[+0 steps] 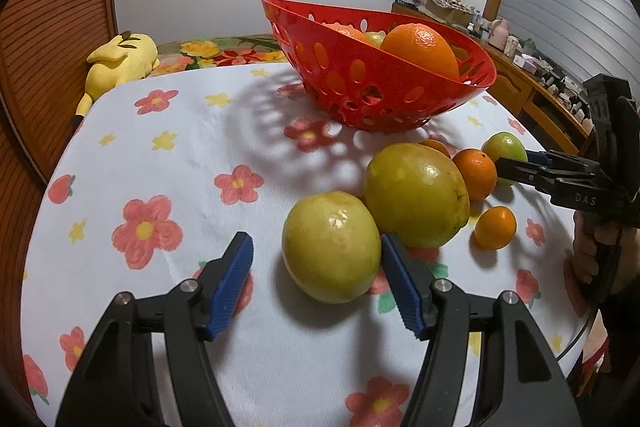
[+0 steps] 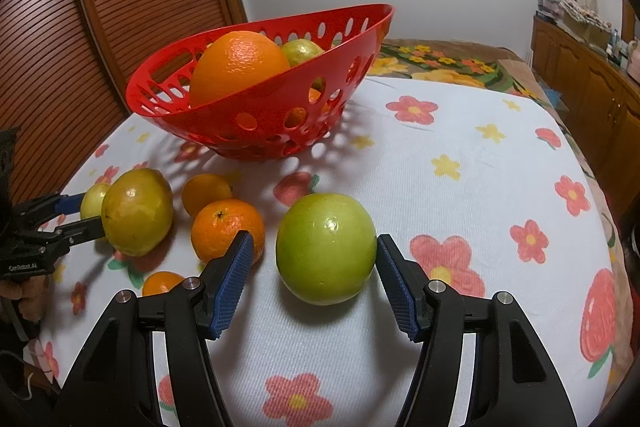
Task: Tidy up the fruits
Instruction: 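Grasp the yellow pomelo with the left gripper while the right gripper grasps the green citrus, then lift and carry the yellow pomelo and green citrus over the red basket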
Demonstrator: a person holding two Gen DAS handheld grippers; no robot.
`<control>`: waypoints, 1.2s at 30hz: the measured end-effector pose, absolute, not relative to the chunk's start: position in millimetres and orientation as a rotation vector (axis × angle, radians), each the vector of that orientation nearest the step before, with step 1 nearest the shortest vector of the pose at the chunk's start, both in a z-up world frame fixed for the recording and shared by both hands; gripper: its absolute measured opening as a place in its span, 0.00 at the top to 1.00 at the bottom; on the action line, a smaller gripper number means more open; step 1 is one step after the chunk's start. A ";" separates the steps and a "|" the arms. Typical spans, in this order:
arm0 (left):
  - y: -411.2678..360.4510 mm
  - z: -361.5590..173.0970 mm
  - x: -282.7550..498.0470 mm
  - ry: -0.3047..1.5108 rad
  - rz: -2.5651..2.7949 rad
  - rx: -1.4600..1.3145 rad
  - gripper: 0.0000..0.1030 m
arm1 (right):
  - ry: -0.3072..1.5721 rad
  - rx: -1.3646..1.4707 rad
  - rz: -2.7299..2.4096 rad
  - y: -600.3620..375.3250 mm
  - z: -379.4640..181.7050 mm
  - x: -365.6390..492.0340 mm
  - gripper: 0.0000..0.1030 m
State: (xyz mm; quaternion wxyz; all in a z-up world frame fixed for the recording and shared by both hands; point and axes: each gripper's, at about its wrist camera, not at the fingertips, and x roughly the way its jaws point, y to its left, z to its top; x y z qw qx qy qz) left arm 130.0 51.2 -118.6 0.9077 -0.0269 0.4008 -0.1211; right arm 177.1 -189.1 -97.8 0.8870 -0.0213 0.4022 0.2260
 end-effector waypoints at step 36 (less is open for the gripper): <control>52.7 -78.6 134.9 0.720 -0.255 -0.076 0.53 | 0.801 -0.034 0.476 -203.6 -69.4 171.6 0.51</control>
